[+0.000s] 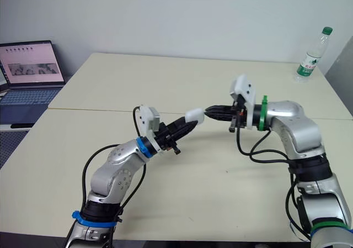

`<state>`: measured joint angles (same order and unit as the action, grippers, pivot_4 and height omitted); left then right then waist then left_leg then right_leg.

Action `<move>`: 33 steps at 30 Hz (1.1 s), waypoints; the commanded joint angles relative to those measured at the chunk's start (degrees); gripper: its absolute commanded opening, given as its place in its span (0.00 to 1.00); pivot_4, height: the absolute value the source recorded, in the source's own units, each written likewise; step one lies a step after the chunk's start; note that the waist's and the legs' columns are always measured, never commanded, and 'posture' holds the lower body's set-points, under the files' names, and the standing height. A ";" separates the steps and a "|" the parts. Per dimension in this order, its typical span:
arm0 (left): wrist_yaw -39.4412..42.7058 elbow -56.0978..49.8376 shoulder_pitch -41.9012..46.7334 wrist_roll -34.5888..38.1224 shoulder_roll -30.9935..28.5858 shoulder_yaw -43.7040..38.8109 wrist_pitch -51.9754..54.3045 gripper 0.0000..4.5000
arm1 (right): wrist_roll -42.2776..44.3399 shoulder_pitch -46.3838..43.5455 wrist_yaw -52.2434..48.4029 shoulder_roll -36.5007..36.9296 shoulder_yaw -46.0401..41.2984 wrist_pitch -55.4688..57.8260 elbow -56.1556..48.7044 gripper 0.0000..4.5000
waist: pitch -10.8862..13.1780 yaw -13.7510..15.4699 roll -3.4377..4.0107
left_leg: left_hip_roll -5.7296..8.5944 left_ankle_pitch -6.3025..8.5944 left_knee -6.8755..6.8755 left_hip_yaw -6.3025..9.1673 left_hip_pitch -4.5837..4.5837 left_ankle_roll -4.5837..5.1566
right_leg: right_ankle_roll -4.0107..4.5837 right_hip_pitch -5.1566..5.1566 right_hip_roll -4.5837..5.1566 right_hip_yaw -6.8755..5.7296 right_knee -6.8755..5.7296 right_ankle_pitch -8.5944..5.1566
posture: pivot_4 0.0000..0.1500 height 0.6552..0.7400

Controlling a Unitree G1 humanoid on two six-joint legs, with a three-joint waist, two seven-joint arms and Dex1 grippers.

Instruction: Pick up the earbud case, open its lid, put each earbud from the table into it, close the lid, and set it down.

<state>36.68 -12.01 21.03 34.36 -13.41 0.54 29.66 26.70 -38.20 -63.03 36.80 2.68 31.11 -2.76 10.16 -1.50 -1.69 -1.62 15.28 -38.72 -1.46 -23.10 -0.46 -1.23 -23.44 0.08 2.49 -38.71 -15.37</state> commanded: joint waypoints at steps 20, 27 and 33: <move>-22.29 16.74 1.87 17.09 4.43 -9.16 43.05 0.17 | -1.99 15.60 -3.66 4.52 -3.05 -16.20 -5.48 0.99 | 0.01 -0.32 -0.04 | 0.03 -0.01 -0.03 0.02 0.22 -0.03 | -0.04 0.14 -0.07 0.03 -0.15 -0.04 | 1.00 1.00; -24.08 12.54 -0.62 19.17 2.85 -13.66 45.83 0.61 | -1.94 14.92 -3.47 3.89 -2.53 -16.17 -4.52 1.00 | -0.02 -0.39 -0.01 | -0.01 -0.01 -0.01 -0.02 0.28 -0.04 | -0.01 0.16 -0.07 0.07 -0.15 -0.05 | 1.00 1.00; -26.07 3.56 -5.88 22.54 -2.94 -20.64 49.79 0.99 | -2.85 13.09 -5.86 3.52 -1.76 -18.70 -0.63 1.00 | -0.03 -1.23 -0.02 | -0.09 -0.01 0.03 -0.05 0.38 -0.04 | 0.03 0.17 -0.15 0.11 -0.19 -0.07 | 1.00 1.00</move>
<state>14.30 -8.07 17.93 59.35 -13.40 -16.31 78.21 23.72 -23.92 -67.92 40.09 1.47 13.81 -3.20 10.12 -2.73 -1.71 -1.73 15.27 -38.64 -1.51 -22.68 -0.49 -1.17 -23.27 -0.08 2.61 -38.92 -15.46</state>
